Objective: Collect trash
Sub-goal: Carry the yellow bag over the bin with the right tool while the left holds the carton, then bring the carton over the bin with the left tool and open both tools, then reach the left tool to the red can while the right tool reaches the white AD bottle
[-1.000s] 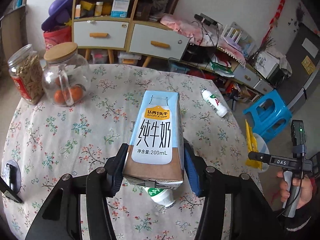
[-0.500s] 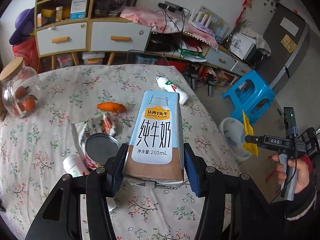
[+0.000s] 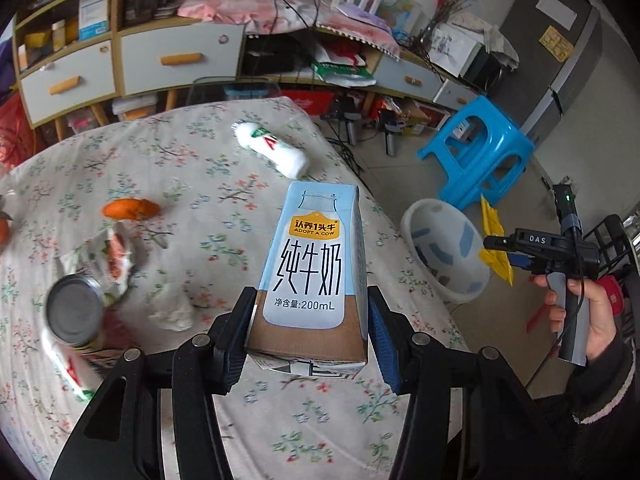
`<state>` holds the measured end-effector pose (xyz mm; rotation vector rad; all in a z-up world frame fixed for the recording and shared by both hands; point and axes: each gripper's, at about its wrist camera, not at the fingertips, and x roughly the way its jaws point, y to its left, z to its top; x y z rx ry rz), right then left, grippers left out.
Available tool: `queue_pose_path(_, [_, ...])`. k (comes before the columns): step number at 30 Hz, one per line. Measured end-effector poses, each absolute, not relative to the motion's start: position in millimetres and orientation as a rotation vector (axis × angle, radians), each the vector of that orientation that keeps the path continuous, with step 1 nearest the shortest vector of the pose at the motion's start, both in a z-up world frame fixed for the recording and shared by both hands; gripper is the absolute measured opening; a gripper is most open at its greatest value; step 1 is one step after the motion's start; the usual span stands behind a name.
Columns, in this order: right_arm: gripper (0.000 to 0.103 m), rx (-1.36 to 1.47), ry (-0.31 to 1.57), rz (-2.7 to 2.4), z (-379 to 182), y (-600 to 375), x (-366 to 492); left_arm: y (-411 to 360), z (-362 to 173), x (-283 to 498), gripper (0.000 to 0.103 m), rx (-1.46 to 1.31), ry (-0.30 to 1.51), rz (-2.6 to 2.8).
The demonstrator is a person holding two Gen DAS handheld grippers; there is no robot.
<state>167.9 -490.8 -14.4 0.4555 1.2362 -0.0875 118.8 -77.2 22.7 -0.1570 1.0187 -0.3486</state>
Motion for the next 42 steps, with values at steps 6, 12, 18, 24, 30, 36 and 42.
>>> queue_pose_path(6, [0.082, 0.498, 1.213, -0.093, -8, -510, 164, -129, 10, 134, 0.056, -0.134, 1.059, -0.412])
queue_pose_path(12, [0.082, 0.473, 1.226, -0.141, -6, -527, 151, -186, -1, 153, 0.056, -0.092, 1.085, -0.476])
queue_pose_path(18, [0.082, 0.483, 1.241, -0.152, -9, -546, 133, -243, -17, 169, 0.056, -0.054, 1.104, -0.533])
queue_pose_path(24, [0.082, 0.497, 1.231, -0.172, -7, -559, 124, -281, -25, 180, 0.056, -0.017, 1.101, -0.561])
queue_pose_path(30, [0.082, 0.500, 1.231, -0.177, -7, -563, 122, -296, -27, 190, 0.062, 0.011, 1.078, -0.553])
queue_pose_path(36, [0.082, 0.503, 1.223, -0.168, -4, -558, 122, -279, -21, 181, 0.083, 0.024, 1.072, -0.504])
queue_pose_path(42, [0.082, 0.484, 1.225, -0.126, 0, -537, 125, -234, -11, 167, 0.092, -0.010, 1.080, -0.448])
